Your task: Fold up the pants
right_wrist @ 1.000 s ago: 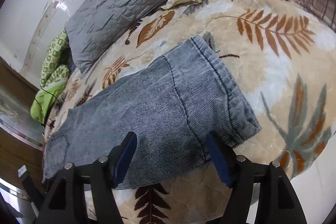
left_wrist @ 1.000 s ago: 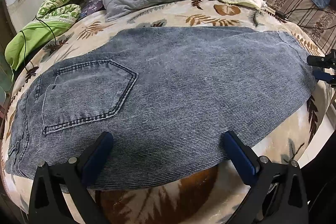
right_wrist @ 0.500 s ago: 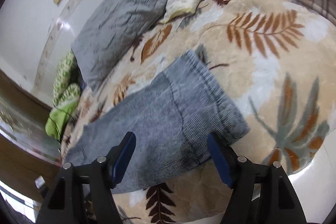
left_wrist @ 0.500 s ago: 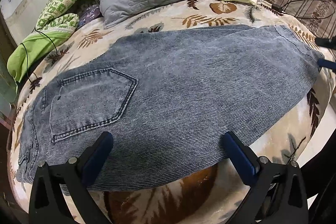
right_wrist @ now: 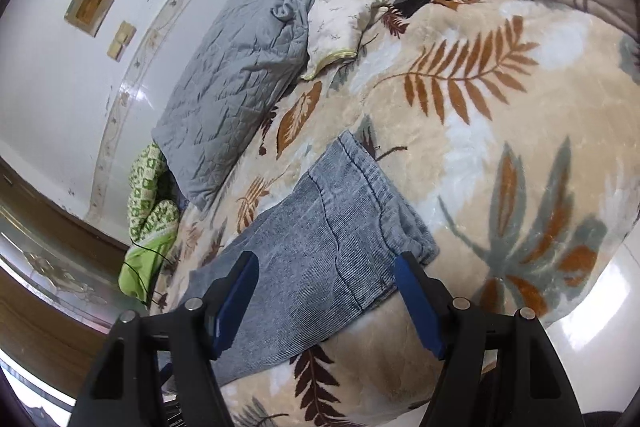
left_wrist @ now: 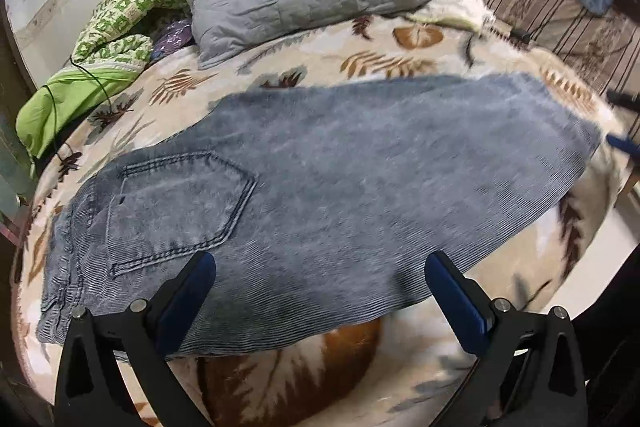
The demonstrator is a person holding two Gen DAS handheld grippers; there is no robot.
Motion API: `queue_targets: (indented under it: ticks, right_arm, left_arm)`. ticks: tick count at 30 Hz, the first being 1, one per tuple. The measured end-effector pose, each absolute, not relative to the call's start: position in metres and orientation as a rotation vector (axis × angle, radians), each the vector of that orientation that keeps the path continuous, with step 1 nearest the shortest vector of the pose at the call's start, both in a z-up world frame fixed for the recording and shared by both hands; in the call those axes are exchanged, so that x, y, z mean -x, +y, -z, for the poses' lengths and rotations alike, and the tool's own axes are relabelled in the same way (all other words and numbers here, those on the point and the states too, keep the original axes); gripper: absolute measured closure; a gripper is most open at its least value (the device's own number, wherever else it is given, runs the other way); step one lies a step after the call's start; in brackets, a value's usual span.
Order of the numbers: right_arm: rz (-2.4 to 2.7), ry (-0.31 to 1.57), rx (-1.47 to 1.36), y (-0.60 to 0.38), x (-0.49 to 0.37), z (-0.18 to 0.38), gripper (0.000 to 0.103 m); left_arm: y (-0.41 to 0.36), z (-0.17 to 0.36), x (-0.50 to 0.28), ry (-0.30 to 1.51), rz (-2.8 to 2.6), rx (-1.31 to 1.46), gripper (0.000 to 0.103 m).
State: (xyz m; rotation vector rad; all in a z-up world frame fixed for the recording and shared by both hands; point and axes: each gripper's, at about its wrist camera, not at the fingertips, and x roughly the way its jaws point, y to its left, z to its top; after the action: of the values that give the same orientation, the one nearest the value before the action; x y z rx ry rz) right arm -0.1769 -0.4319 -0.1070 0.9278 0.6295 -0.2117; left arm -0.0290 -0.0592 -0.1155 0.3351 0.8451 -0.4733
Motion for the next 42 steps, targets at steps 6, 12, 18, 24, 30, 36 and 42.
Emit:
queue_targets:
  ticks: [6, 12, 18, 24, 30, 36, 42]
  right_arm:
    - [0.208, 0.631, -1.030, -0.433, 0.189, 0.122, 0.029]
    - [0.233, 0.651, -1.063, -0.439, 0.186, 0.137, 0.029]
    - [0.224, 0.644, -1.155, -0.452, 0.175, 0.158, 0.029]
    - [0.196, 0.574, -1.222, -0.466, 0.170, 0.169, 0.029]
    - [0.157, 0.555, -1.211, -0.470, 0.162, 0.167, 0.028]
    - [0.142, 0.556, -1.191, -0.467, 0.154, 0.170, 0.063]
    - [0.182, 0.597, -1.109, -0.456, 0.138, 0.167, 0.076]
  left_arm:
    - [-0.086, 0.116, 0.016, 0.912, 0.496, -0.297, 0.000]
    - [-0.098, 0.133, 0.005, 0.929, 0.492, -0.313, 0.000]
    - [-0.093, 0.143, 0.001, 0.957, 0.510, -0.285, 0.000]
    - [-0.093, 0.144, 0.001, 0.942, 0.523, -0.285, 0.000]
    - [-0.094, 0.141, 0.001, 0.931, 0.542, -0.260, 0.000]
    - [-0.084, 0.122, -0.003, 0.850, 0.537, -0.161, 0.000]
    - [-0.084, 0.140, -0.030, 0.964, 0.472, -0.140, 0.000]
